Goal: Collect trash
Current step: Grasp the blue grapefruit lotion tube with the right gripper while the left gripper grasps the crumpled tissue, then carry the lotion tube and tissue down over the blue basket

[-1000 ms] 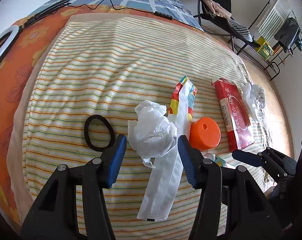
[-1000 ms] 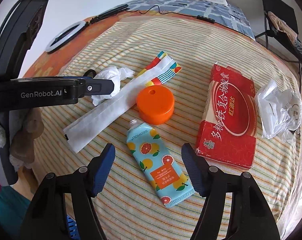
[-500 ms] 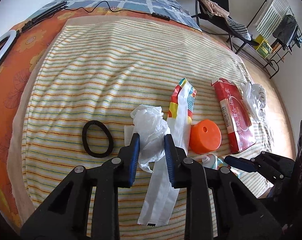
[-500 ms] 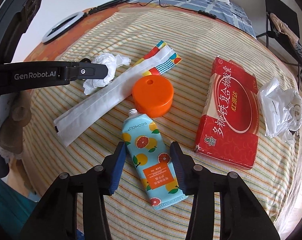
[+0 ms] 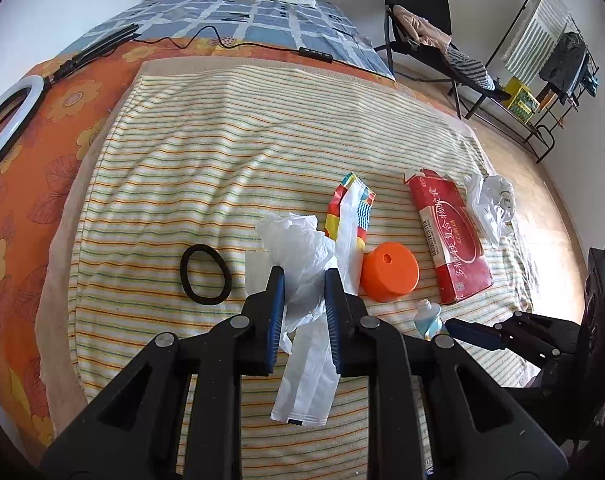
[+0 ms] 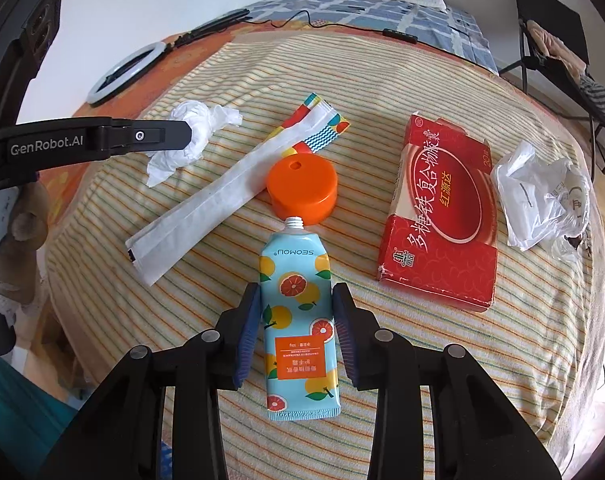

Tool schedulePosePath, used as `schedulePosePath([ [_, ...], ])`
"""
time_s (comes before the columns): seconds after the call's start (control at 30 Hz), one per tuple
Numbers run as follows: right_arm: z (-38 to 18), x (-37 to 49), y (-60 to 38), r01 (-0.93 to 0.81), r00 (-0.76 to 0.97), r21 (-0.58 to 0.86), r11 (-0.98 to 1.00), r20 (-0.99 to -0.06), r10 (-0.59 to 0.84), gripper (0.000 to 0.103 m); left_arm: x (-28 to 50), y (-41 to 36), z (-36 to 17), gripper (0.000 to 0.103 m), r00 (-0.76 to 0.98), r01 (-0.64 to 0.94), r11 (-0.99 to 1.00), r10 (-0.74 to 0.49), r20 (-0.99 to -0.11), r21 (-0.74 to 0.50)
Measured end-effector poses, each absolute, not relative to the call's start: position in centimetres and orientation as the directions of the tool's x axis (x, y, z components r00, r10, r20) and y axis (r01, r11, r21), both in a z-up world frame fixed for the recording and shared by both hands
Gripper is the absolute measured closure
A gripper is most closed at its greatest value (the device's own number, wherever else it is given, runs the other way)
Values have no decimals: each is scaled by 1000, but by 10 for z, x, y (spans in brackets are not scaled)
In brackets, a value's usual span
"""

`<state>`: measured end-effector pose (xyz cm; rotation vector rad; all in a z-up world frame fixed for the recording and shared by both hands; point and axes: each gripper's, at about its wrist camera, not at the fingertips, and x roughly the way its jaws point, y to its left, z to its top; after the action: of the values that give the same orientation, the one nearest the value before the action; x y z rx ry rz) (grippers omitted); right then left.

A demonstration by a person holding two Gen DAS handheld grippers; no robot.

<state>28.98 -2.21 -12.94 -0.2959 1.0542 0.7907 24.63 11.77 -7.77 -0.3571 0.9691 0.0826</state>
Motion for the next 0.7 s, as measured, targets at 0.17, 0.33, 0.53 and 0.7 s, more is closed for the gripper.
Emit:
schedulePosePath([
  [0.17, -117, 284, -31, -693, 266, 163, 702, -847, 460, 69, 232, 114, -65, 84, 585, -214, 938, -100, -805, -273],
  [0.33, -103, 269, -41, -697, 281, 170, 697, -830, 483, 69, 211, 106, -52, 84, 598, -199, 939, -110, -794, -280],
  [0.53, -89, 249, -58, -691, 287, 194, 697, -811, 510, 69, 177, 92, -41, 84, 608, -178, 941, -125, -784, -288],
  [0.7, -82, 226, -72, -691, 287, 209, 692, -799, 529, 69, 145, 78, -38, 84, 610, -164, 936, -152, -778, -311],
])
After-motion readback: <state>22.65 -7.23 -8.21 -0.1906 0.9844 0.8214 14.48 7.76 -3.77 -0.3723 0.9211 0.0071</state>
